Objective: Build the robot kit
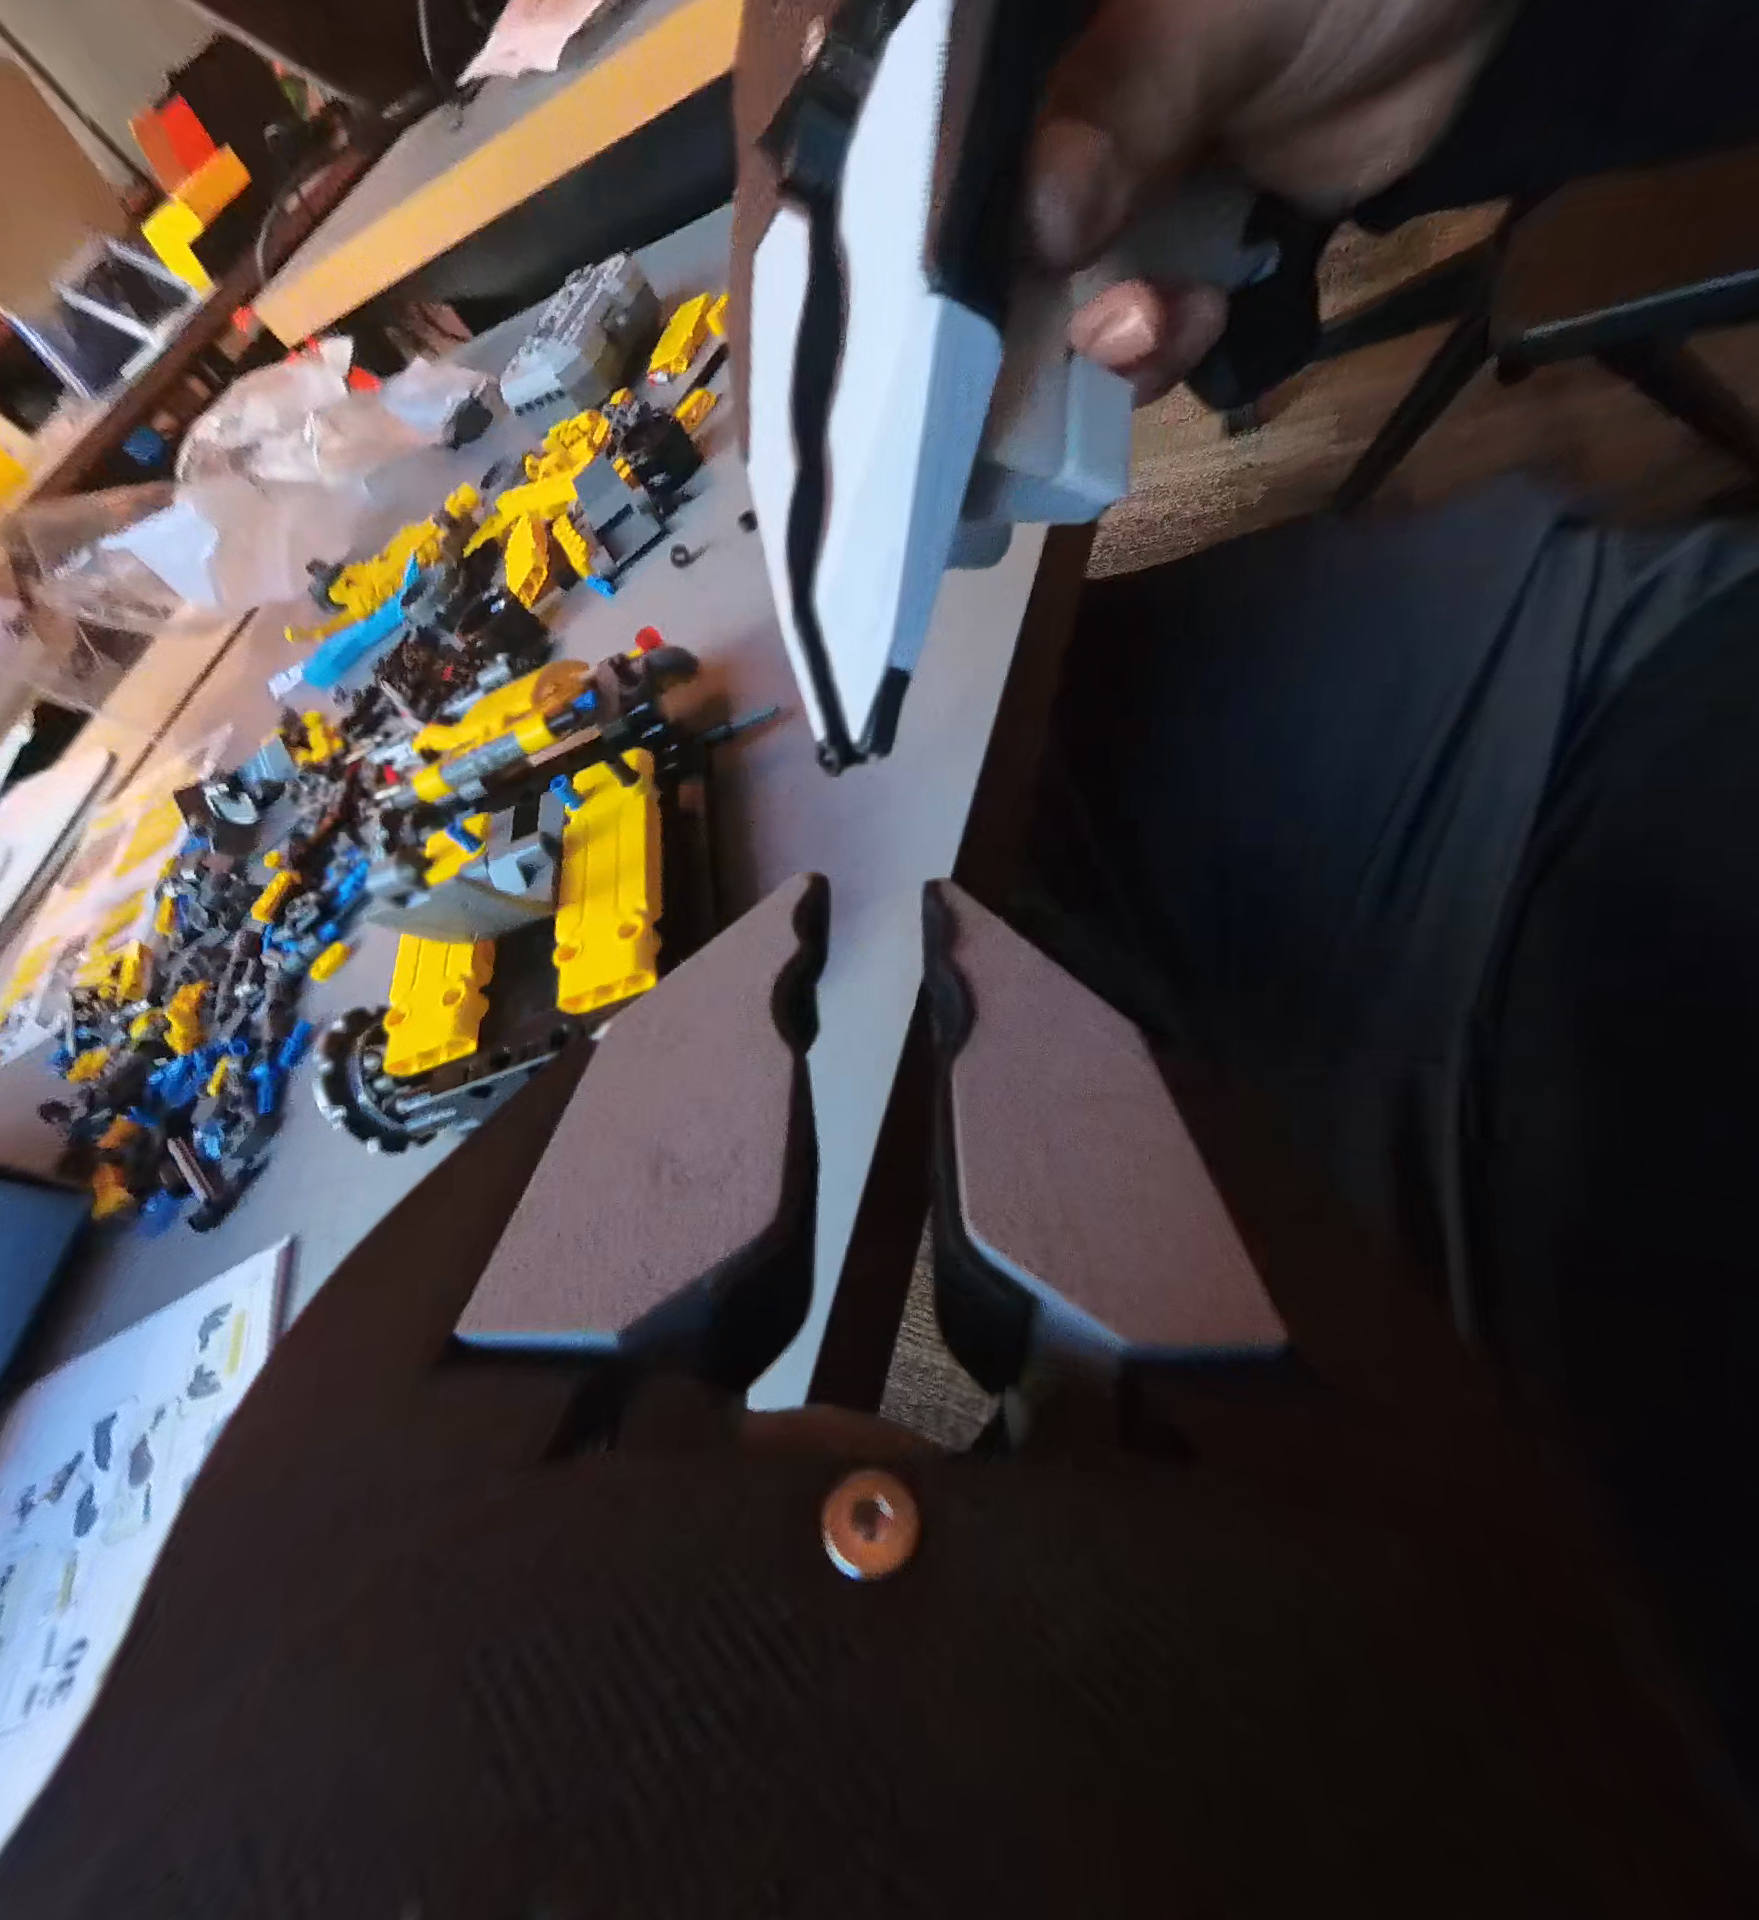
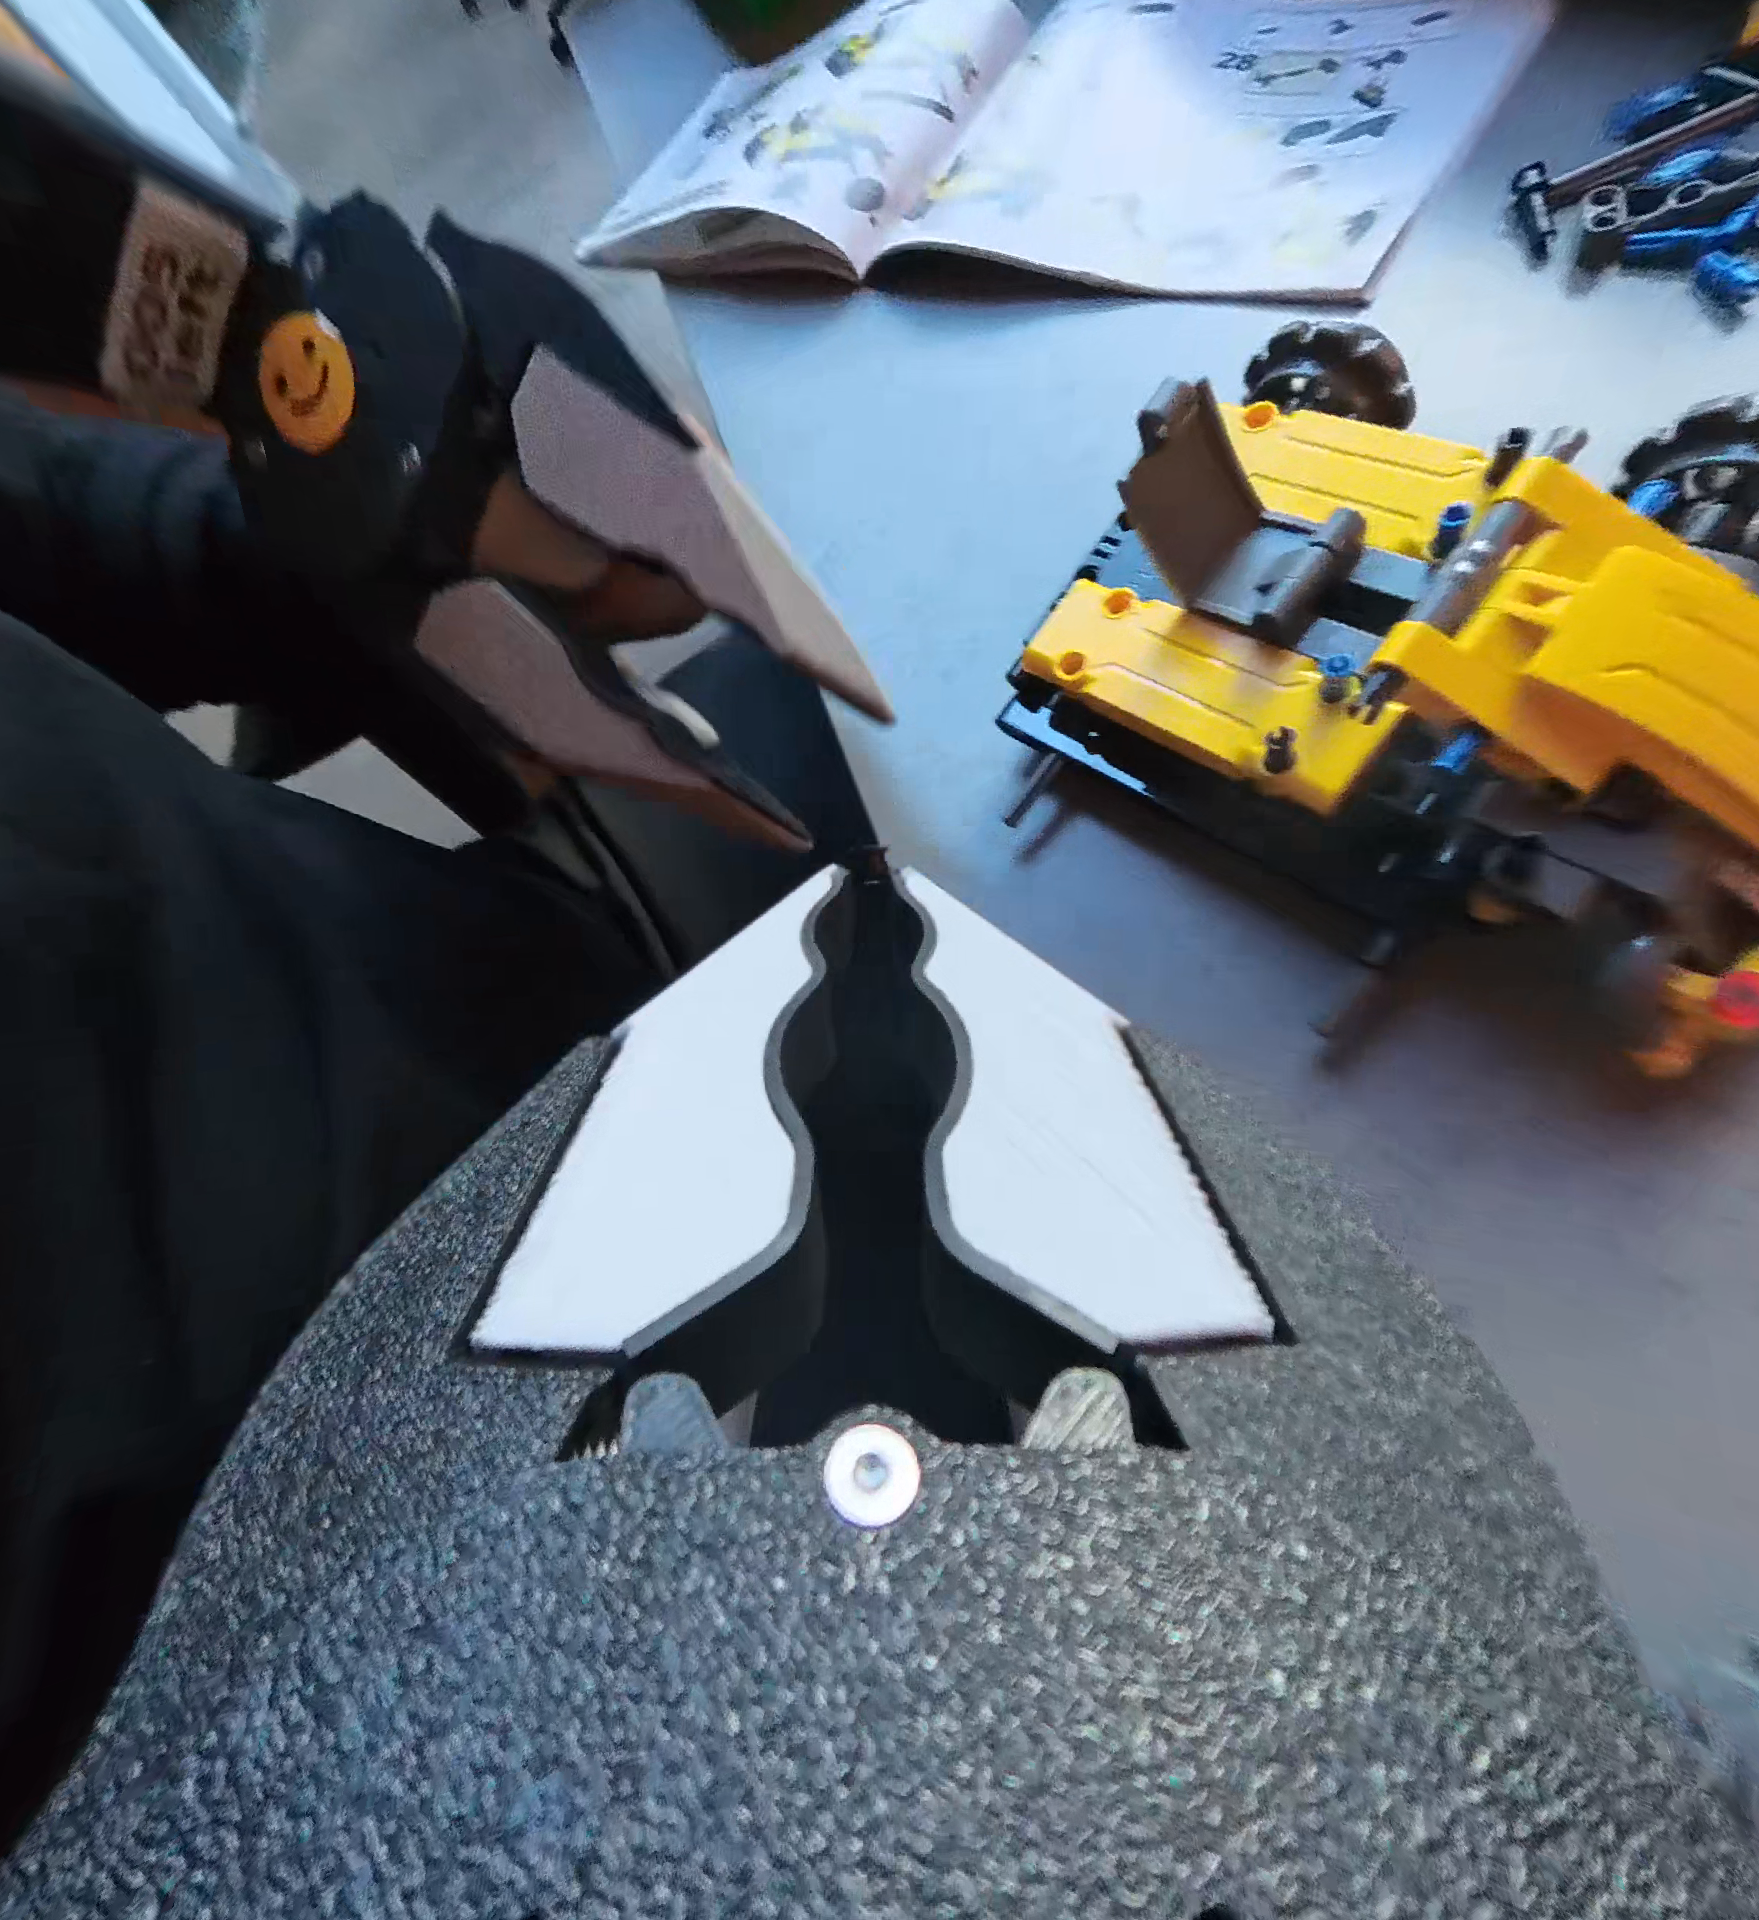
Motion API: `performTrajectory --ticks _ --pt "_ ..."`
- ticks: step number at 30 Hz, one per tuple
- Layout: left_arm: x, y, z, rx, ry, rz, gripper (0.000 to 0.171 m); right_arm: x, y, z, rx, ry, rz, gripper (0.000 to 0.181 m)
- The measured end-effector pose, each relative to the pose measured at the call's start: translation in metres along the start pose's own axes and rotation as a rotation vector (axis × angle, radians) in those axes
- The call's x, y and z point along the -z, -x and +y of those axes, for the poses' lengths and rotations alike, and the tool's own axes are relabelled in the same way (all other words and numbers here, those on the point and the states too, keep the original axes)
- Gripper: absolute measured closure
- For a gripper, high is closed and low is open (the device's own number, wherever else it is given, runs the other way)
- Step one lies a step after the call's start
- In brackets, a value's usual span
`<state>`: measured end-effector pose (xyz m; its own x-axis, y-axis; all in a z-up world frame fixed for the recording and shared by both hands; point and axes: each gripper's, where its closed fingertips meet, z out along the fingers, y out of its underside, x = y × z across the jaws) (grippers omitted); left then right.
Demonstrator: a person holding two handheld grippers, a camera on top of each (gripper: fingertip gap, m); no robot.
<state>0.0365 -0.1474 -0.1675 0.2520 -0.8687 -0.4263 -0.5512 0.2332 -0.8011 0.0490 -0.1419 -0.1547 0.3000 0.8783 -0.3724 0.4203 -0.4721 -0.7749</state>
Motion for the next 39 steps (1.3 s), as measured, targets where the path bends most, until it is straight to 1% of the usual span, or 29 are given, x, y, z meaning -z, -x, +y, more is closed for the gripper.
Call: performTrajectory --ticks 1,4,7,9,12,17,27,39 --pt "-0.002 -0.001 0.0 -0.02 0.001 -0.015 0.159 -0.002 0.003 -0.001 -0.014 -0.018 -0.021 0.174" --pt "-0.005 0.003 -0.002 -0.032 0.004 -0.069 0.151 -0.007 0.009 -0.002 -0.053 -0.053 -0.076 0.174" --pt "-0.005 0.005 -0.007 -0.028 -0.024 -0.091 0.149 -0.011 0.011 -0.001 -0.11 -0.075 -0.118 0.174" --pt "-0.004 0.007 -0.007 -0.062 -0.032 -0.121 0.15 -0.013 0.012 -0.002 -0.154 -0.093 -0.142 0.174" --pt "-0.002 0.008 -0.01 -0.09 -0.054 -0.138 0.159 -0.016 0.01 -0.002 -0.213 -0.114 -0.165 0.174" --pt "-0.005 0.007 -0.005 -0.073 -0.047 -0.115 0.159 -0.019 0.011 -0.002 -0.295 -0.143 -0.243 0.174" --pt "-0.007 0.001 -0.003 -0.081 -0.036 -0.099 0.156 -0.021 0.01 0.0 -0.324 -0.143 -0.252 0.174" --pt "-0.005 0.004 -0.001 -0.051 -0.04 -0.103 0.155 -0.017 0.006 0.001 -0.329 -0.158 -0.234 0.174"
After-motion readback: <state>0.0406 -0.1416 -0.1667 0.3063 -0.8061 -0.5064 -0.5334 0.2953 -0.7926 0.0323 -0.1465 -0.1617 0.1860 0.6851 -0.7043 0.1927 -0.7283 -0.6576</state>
